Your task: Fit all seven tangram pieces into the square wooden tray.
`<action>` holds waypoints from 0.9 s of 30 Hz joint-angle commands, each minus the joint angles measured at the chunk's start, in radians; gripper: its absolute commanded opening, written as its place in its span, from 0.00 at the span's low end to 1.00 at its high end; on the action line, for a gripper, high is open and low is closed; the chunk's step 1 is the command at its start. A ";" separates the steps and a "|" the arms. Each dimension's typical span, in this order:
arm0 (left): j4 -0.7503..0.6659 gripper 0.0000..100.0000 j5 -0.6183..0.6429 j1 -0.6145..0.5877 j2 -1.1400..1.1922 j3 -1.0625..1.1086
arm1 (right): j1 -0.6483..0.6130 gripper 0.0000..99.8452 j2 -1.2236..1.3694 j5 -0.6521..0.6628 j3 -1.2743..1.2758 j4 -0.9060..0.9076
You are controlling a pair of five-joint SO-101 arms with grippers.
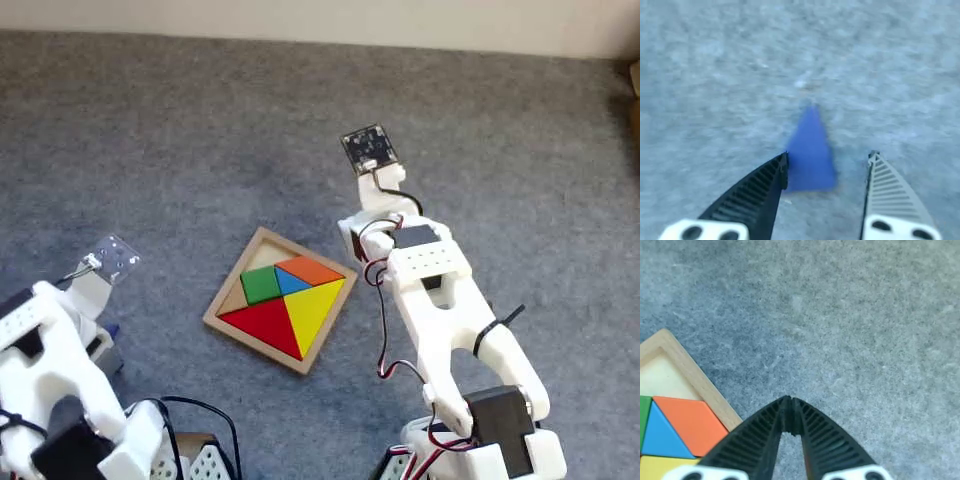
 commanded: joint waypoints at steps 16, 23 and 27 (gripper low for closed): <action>-0.094 0.25 -0.063 -0.047 0.012 0.117 | 0.005 0.01 -0.045 0.003 -0.002 -0.018; -0.092 0.25 -0.064 -0.044 0.025 0.131 | 0.005 0.01 -0.045 0.003 -0.002 -0.018; -0.087 0.25 -0.057 -0.033 0.130 0.070 | 0.005 0.01 -0.045 0.003 -0.002 -0.018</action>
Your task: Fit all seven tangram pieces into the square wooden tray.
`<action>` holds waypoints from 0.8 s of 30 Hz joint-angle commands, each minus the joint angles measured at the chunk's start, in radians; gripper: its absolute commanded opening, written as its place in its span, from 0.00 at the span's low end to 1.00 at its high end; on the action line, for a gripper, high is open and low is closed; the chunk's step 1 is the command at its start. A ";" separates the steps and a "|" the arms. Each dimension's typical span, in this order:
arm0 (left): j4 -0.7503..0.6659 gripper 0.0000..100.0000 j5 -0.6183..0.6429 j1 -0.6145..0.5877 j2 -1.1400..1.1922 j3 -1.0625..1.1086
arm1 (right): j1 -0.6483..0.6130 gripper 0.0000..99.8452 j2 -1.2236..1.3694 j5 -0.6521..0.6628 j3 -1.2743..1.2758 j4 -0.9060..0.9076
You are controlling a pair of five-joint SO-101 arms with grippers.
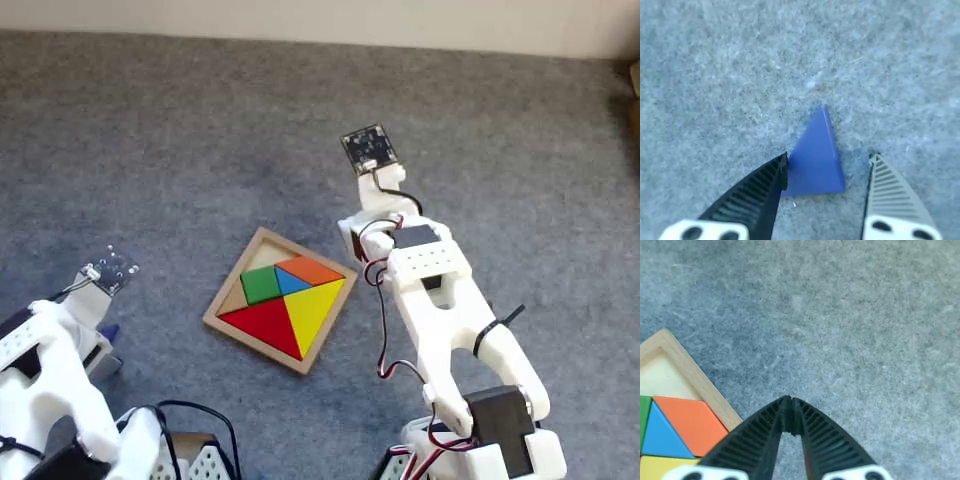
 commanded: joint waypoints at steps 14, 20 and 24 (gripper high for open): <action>0.269 0.11 -0.031 -0.004 0.412 -0.387 | 0.005 0.01 -0.045 0.003 -0.002 -0.018; 0.448 0.03 -0.028 0.012 0.412 -0.518 | 0.005 0.01 -0.045 0.003 -0.004 -0.018; 0.620 0.00 -0.028 0.041 0.410 -0.628 | 0.005 0.01 -0.045 0.003 -0.004 -0.018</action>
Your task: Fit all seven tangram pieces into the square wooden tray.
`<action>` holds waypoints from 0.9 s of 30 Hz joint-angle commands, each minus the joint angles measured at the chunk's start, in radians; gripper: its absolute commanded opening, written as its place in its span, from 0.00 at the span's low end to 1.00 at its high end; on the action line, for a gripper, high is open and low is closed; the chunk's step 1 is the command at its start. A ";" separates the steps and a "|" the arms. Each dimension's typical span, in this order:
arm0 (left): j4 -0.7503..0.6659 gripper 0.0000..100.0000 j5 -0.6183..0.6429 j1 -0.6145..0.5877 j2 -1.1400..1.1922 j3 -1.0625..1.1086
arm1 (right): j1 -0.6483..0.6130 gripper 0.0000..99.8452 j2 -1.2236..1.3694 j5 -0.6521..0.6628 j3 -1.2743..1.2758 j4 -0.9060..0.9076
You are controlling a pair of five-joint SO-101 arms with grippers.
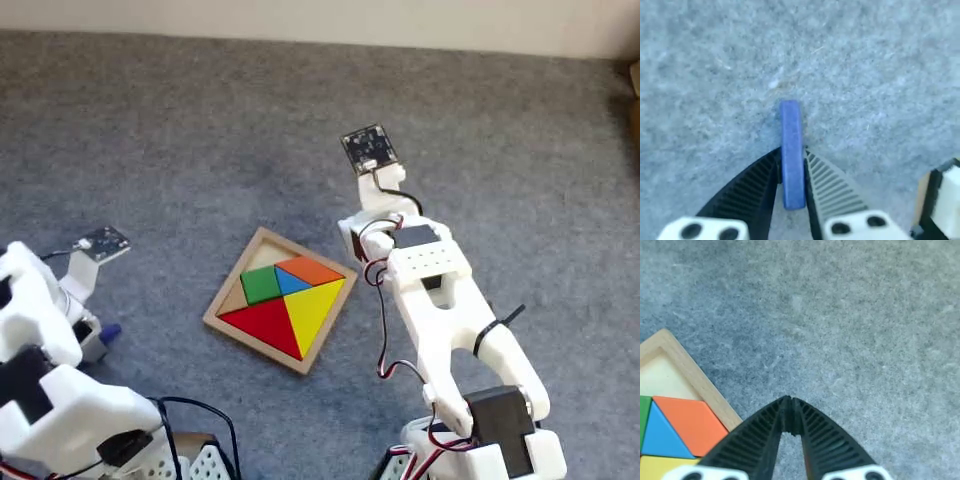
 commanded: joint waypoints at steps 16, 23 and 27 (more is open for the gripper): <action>0.328 0.00 0.374 0.476 -0.005 -0.476 | 0.022 0.01 -0.048 0.003 -0.008 -0.018; 0.321 0.00 0.535 0.699 -0.005 -0.542 | 0.022 0.01 -0.047 0.003 -0.008 -0.019; 0.233 0.00 0.614 0.799 0.005 -0.553 | 0.022 0.01 -0.047 0.000 -0.004 -0.033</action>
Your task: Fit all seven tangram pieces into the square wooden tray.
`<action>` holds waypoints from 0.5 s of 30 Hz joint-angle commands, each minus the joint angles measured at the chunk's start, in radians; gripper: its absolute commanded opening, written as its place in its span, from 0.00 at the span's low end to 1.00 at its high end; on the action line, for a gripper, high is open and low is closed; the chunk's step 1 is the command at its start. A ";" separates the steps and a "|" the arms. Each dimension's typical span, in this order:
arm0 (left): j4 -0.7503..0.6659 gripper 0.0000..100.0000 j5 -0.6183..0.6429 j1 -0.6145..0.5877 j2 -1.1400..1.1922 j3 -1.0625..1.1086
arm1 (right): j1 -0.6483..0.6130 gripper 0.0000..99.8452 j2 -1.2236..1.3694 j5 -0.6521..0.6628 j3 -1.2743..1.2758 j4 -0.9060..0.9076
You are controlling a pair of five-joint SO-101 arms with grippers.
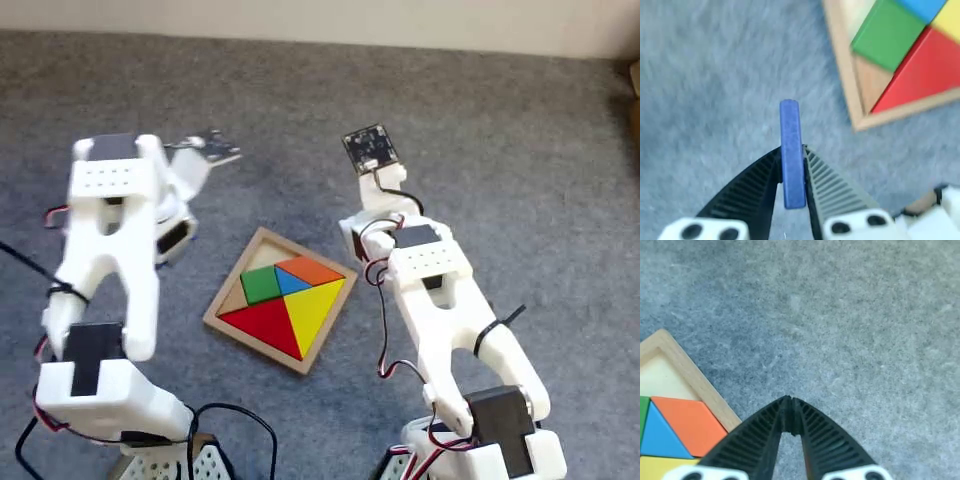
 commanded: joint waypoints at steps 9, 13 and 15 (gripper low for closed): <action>-0.157 0.00 0.167 0.271 0.002 -0.036 | 0.035 0.01 -0.045 0.002 0.033 -0.140; -0.192 0.00 0.187 0.295 0.077 -0.059 | 0.035 0.01 -0.045 0.002 0.033 -0.142; -0.190 0.00 0.187 0.297 0.145 -0.105 | 0.035 0.01 -0.045 0.002 0.033 -0.142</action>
